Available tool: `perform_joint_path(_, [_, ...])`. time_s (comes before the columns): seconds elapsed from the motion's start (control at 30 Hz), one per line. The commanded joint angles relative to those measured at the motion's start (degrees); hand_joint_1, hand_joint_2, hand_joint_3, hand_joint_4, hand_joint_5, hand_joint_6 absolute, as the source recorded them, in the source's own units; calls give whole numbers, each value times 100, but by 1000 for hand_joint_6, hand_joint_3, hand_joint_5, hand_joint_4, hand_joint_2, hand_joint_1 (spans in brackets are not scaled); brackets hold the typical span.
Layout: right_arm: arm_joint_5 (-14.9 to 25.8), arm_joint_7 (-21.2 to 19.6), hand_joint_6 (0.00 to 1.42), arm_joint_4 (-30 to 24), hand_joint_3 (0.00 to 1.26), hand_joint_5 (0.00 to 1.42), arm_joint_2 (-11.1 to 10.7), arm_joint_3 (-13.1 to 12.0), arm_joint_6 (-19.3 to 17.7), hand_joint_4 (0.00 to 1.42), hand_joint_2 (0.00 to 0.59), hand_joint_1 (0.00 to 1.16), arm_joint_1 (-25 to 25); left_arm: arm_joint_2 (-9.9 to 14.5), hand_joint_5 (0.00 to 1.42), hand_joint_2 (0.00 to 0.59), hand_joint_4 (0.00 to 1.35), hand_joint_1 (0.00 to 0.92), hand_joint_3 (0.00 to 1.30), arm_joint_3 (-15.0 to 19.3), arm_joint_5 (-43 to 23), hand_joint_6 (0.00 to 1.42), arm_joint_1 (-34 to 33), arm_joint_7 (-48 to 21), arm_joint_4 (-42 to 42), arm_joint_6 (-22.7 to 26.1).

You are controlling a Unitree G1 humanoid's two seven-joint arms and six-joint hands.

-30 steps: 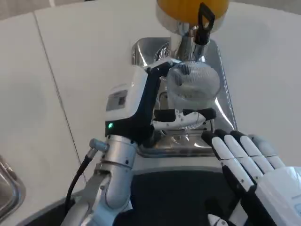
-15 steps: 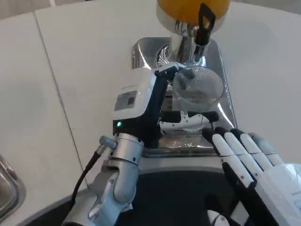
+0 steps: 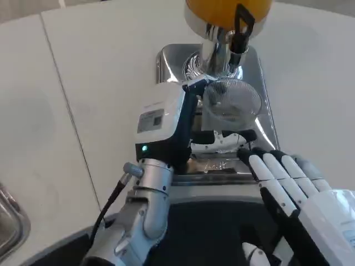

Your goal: Grasp the cup under the faucet to collect the drink, then remove the cup.

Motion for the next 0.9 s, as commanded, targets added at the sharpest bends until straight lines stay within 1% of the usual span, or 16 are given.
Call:
perform_joint_path(0.03, [-59, 15, 0, -57, 0, 0, 19, 22, 38, 0, 572, 153, 67, -30, 1387, 0, 984, 800, 1130, -42, 27, 1424, -186, 231, 206, 63])
perform_joint_path(0.2, [-60, 19, 0, -45, 0, 0, 20, 33, 59, 0, 572, 153, 38, -2, 1373, 0, 971, 806, 1099, -20, -22, 1424, -264, 294, 420, 80])
perform_joint_path(0.27, [-55, 27, 0, -41, 0, 0, 18, 40, 68, 0, 572, 153, 22, 60, 1359, 0, 974, 795, 1090, -9, -64, 1424, -275, 265, 489, 34])
perform_joint_path(0.3, [-47, 28, 0, -36, 0, 0, 13, 45, 68, 0, 572, 153, 20, 94, 1319, 0, 995, 786, 1066, -4, -88, 1424, -274, 246, 512, 7])
perform_joint_path(0.37, [-42, 25, 0, -20, 0, 0, 1, 57, 59, 0, 572, 153, 18, 156, 1234, 0, 1026, 763, 975, -14, -130, 1402, -274, 209, 553, -47])
perform_joint_path(0.4, [-43, 21, 0, -13, 0, 0, -2, 66, 53, 0, 572, 153, 15, 182, 1198, 0, 1010, 755, 900, -31, -140, 1380, -273, 190, 565, -74])
perform_joint_path(0.43, [-48, 17, 0, -4, 0, 0, -3, 79, 48, 0, 572, 153, 8, 200, 1117, 0, 904, 733, 818, -44, -149, 1301, -275, 179, 575, -95])
perform_joint_path(0.47, [-56, 16, 0, 7, 0, 0, -4, 106, 41, 0, 572, 153, -8, 222, 1024, 0, 758, 679, 713, -66, -146, 1222, -274, 152, 575, -109])
perform_joint_path(0.5, [-64, 22, 0, 20, 0, 0, -7, 133, 38, 0, 572, 153, -31, 242, 949, 0, 594, 557, 528, -86, -144, 1158, -276, 106, 576, -120])
perform_joint_path(0.53, [-70, 26, 0, 28, 0, 0, -5, 153, 42, 0, 572, 153, -48, 255, 897, 8, 501, 476, 405, -97, -146, 1096, -278, 80, 580, -133])
perform_joint_path(0.57, [-77, 28, 0, 24, 0, 0, -1, 165, 51, 0, 572, 153, -54, 269, 875, 16, 455, 435, 347, -102, -159, 1053, -283, 43, 591, -165])
perform_joint_path(0.67, [-78, 28, 0, 5, 0, 0, -1, 168, 76, 0, 572, 153, -41, 293, 738, 7, 286, 353, 234, -104, -192, 892, -285, -4, 579, -271])
perform_joint_path(0.7, [-68, 26, 0, 1, 0, 0, -2, 158, 87, 0, 572, 153, -29, 303, 708, 5, 249, 330, 210, -111, -186, 842, -284, -11, 549, -292])
perform_joint_path(0.77, [-57, 27, 0, -4, 0, 0, -8, 150, 100, 0, 572, 153, -14, 311, 649, 3, 169, 313, 140, -118, -194, 752, -284, -38, 511, -312])
perform_joint_path(0.83, [-75, 23, 0, -7, 0, 0, -18, 166, 94, 0, 572, 153, -17, 315, 623, 9, 138, 314, 103, -118, -205, 715, -289, -60, 509, -324])
perform_joint_path(0.9, [-122, 19, 0, -25, 0, 0, -3, 214, 82, 0, 572, 153, -22, 323, 620, 8, 126, 314, 96, -116, -215, 693, -285, -82, 516, -344])
